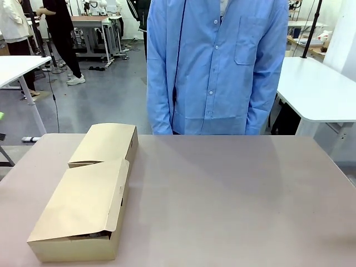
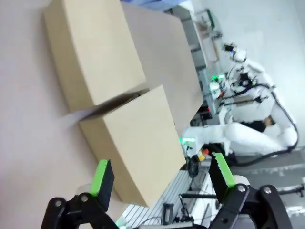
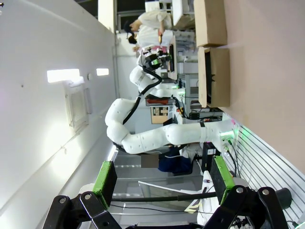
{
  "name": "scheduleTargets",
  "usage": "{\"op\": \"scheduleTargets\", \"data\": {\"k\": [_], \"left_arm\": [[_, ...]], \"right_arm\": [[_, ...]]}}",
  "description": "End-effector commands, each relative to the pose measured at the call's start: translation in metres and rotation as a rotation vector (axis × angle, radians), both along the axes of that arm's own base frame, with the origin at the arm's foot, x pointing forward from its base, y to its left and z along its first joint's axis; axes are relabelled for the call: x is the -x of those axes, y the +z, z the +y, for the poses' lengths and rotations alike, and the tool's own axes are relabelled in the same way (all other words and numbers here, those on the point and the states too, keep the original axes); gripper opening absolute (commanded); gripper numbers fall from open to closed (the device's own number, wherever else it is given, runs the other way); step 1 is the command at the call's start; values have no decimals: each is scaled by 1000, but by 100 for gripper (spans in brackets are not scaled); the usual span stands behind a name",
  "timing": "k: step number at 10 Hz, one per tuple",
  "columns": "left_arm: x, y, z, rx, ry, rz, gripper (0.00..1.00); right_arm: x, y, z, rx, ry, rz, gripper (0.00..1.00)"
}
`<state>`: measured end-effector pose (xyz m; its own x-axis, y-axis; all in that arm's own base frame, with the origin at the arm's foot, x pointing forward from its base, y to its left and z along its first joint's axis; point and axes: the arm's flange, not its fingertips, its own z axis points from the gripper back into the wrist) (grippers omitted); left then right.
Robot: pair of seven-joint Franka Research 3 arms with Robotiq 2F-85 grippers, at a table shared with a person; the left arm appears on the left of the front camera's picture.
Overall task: Place items inside the box.
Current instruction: Close the lid of the Mailer Box closest to the robot.
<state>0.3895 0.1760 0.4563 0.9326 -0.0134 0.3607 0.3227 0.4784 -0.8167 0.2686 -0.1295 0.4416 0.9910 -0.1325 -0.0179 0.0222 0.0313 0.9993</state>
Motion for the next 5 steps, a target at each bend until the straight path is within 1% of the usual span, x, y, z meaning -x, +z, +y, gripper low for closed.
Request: {"op": "scheduleTargets", "data": {"k": [1,5], "left_arm": [[12,0,-18,-31,-23,-36,100],[12,0,-18,-31,-23,-36,100]], "right_arm": [[-1,6,0,-21,-5,9,100],[-1,6,0,-21,-5,9,100]]}}
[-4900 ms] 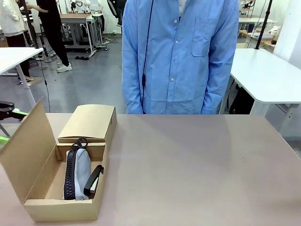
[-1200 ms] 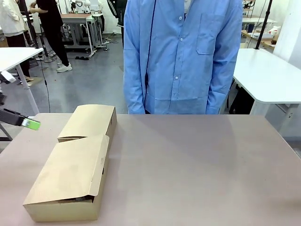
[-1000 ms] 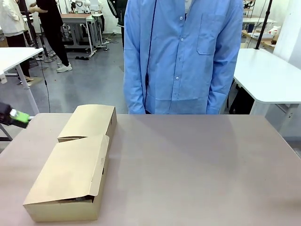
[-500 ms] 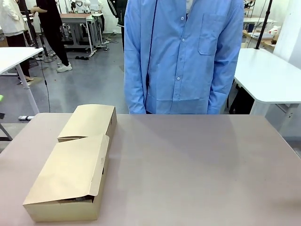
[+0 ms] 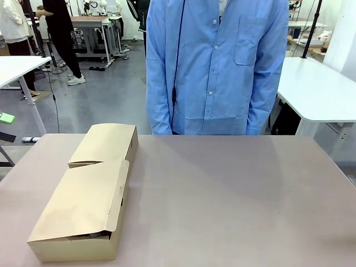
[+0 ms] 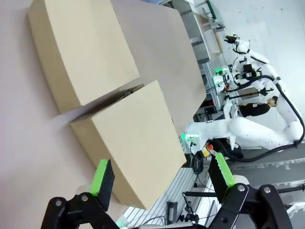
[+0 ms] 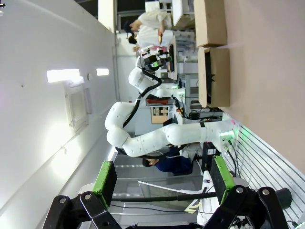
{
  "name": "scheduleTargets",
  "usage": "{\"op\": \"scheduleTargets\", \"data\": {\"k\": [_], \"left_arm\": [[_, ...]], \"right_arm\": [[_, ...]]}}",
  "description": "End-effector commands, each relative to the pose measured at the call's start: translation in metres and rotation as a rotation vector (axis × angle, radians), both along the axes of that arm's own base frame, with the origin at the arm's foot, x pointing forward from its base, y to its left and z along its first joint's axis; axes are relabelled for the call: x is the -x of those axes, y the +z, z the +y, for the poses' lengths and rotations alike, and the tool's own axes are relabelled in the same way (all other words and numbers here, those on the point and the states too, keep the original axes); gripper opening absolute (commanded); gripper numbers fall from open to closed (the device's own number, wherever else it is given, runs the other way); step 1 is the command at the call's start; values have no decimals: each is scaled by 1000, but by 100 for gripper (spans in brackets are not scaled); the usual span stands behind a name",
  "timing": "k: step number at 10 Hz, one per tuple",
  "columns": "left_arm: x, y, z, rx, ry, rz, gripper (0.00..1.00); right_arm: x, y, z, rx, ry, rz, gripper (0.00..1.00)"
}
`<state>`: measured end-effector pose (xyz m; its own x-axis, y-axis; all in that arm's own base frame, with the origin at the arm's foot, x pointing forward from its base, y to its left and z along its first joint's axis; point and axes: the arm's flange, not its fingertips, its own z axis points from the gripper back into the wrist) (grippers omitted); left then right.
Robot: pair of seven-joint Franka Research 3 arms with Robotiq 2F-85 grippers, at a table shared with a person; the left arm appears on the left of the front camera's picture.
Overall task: Place items inside the box.
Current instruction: Close the lid of the Mailer Box closest to the robot.
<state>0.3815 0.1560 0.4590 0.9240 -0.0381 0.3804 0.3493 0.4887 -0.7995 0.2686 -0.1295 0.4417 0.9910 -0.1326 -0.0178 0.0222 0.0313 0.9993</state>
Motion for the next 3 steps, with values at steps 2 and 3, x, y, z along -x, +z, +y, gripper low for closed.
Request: {"op": "scheduleTargets", "data": {"k": [2,3], "left_arm": [[4,-2,2,-10,-5,-14,100],[4,-2,2,-10,-5,-14,100]], "right_arm": [[-1,6,0,-21,-5,9,100],[-1,6,0,-21,-5,9,100]]}}
